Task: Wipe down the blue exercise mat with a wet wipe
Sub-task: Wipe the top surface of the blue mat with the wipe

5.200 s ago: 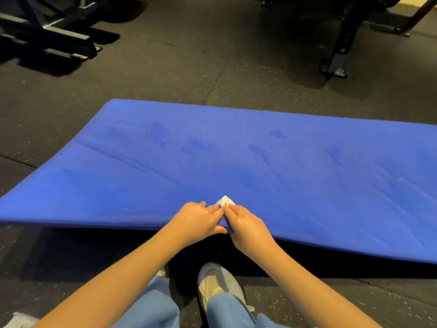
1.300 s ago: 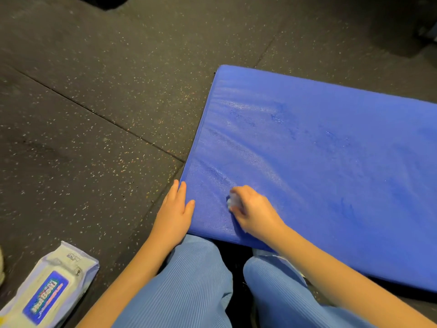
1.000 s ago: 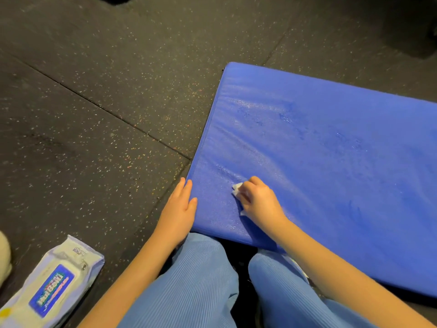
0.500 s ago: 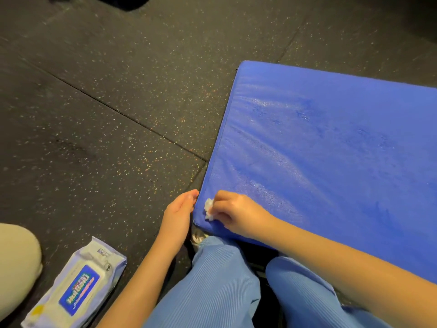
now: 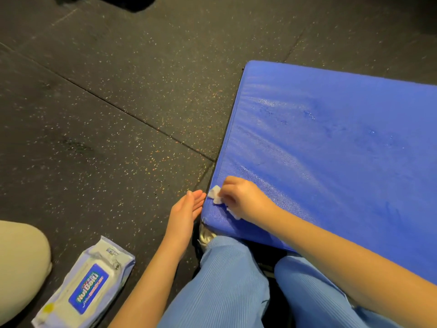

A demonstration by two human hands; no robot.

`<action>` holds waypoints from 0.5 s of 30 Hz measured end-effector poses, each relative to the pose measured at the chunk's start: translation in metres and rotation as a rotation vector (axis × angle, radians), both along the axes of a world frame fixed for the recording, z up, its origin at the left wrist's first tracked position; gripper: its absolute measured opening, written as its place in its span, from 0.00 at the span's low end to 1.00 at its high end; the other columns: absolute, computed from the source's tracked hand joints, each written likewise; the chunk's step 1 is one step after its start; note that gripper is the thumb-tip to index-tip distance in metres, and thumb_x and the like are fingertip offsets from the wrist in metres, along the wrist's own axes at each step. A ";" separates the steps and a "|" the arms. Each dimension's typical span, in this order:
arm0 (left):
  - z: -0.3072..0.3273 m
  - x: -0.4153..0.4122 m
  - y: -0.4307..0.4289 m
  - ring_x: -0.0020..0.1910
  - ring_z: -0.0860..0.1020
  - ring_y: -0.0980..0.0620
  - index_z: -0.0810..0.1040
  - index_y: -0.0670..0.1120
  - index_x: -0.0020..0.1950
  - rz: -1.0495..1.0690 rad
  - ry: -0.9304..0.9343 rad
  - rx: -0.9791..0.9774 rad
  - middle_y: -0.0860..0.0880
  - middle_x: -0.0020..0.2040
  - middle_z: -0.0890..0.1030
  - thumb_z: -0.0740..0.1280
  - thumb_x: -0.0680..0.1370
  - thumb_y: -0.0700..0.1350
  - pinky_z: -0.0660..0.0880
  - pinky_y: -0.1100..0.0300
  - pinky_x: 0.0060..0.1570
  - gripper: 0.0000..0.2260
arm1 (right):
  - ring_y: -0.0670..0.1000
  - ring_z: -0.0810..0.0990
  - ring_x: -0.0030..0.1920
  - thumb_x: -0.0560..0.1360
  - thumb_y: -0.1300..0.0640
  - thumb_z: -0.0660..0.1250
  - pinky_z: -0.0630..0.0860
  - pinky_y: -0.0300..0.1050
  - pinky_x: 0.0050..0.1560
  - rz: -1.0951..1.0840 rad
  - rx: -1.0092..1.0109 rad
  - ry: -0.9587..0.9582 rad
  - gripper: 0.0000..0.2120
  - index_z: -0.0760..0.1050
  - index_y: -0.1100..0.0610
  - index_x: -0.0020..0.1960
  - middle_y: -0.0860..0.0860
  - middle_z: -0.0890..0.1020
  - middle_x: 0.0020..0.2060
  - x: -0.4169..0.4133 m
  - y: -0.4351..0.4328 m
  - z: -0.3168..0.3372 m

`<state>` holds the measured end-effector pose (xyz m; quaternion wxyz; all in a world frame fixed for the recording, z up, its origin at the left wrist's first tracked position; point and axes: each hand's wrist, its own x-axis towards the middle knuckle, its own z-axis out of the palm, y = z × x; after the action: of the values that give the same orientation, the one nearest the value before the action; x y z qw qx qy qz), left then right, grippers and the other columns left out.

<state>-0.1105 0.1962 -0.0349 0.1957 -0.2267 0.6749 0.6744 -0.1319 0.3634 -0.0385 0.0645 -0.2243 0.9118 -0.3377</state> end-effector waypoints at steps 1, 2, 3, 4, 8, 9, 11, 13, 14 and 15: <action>0.000 0.000 0.001 0.58 0.77 0.50 0.73 0.39 0.65 -0.004 0.010 -0.017 0.45 0.58 0.78 0.52 0.84 0.46 0.72 0.61 0.57 0.17 | 0.61 0.79 0.35 0.66 0.66 0.67 0.76 0.48 0.32 -0.003 -0.007 -0.025 0.05 0.81 0.59 0.38 0.57 0.78 0.37 0.006 0.000 -0.001; 0.000 0.001 0.003 0.58 0.77 0.50 0.74 0.40 0.64 -0.014 0.018 -0.044 0.46 0.58 0.78 0.53 0.84 0.45 0.72 0.60 0.58 0.15 | 0.60 0.79 0.36 0.65 0.67 0.69 0.76 0.48 0.34 0.047 -0.017 -0.042 0.06 0.81 0.58 0.39 0.56 0.78 0.38 0.017 -0.002 0.002; 0.000 0.000 0.004 0.58 0.77 0.51 0.75 0.42 0.62 -0.023 0.028 -0.068 0.46 0.58 0.79 0.54 0.84 0.45 0.72 0.60 0.58 0.14 | 0.58 0.79 0.36 0.64 0.67 0.70 0.76 0.45 0.34 0.140 -0.021 -0.060 0.07 0.81 0.57 0.39 0.55 0.78 0.38 0.029 -0.001 0.006; -0.001 -0.002 0.006 0.56 0.78 0.53 0.77 0.46 0.58 -0.034 0.044 -0.096 0.48 0.57 0.79 0.55 0.84 0.44 0.73 0.61 0.58 0.12 | 0.57 0.78 0.36 0.65 0.67 0.69 0.75 0.43 0.34 0.240 -0.017 -0.075 0.07 0.81 0.57 0.40 0.55 0.78 0.39 0.039 0.003 0.011; -0.001 -0.010 0.018 0.55 0.77 0.58 0.78 0.51 0.58 -0.146 0.130 -0.215 0.56 0.55 0.79 0.57 0.83 0.46 0.72 0.64 0.55 0.11 | 0.58 0.78 0.45 0.74 0.64 0.67 0.74 0.44 0.44 0.028 0.104 -0.065 0.04 0.81 0.60 0.47 0.58 0.78 0.46 0.018 0.035 0.005; -0.002 -0.010 0.021 0.59 0.75 0.56 0.77 0.48 0.62 -0.180 0.154 -0.251 0.54 0.60 0.78 0.57 0.83 0.46 0.71 0.60 0.61 0.13 | 0.59 0.78 0.45 0.74 0.63 0.68 0.73 0.44 0.44 -0.069 0.107 -0.062 0.04 0.81 0.60 0.47 0.58 0.78 0.46 0.014 0.039 0.001; -0.004 -0.009 0.026 0.63 0.72 0.56 0.74 0.44 0.68 -0.215 0.185 -0.329 0.51 0.65 0.75 0.57 0.83 0.44 0.66 0.59 0.67 0.15 | 0.59 0.78 0.39 0.71 0.56 0.69 0.72 0.44 0.38 -0.120 0.046 -0.010 0.07 0.80 0.60 0.42 0.57 0.78 0.42 0.021 0.038 -0.003; -0.006 -0.006 0.025 0.64 0.70 0.56 0.72 0.42 0.69 -0.243 0.221 -0.383 0.49 0.68 0.73 0.58 0.83 0.43 0.63 0.60 0.68 0.16 | 0.57 0.78 0.39 0.72 0.52 0.65 0.73 0.42 0.38 -0.008 0.031 -0.011 0.11 0.80 0.60 0.43 0.56 0.78 0.42 0.042 0.039 -0.001; -0.005 -0.006 0.025 0.65 0.70 0.56 0.72 0.42 0.69 -0.261 0.234 -0.399 0.48 0.69 0.73 0.58 0.83 0.42 0.63 0.61 0.68 0.16 | 0.57 0.78 0.39 0.72 0.53 0.64 0.74 0.42 0.38 0.049 0.046 -0.017 0.11 0.80 0.60 0.44 0.56 0.78 0.43 0.051 0.042 0.001; -0.006 -0.007 0.024 0.66 0.69 0.55 0.72 0.43 0.70 -0.279 0.242 -0.414 0.48 0.69 0.72 0.57 0.83 0.43 0.62 0.61 0.68 0.16 | 0.57 0.78 0.38 0.73 0.55 0.64 0.75 0.42 0.37 0.087 0.066 -0.008 0.10 0.80 0.61 0.45 0.56 0.78 0.43 0.054 0.048 0.004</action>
<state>-0.1176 0.2201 -0.0404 0.1544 -0.0845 0.8415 0.5108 -0.0775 0.4115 -0.0349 0.0902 -0.2601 0.9116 -0.3052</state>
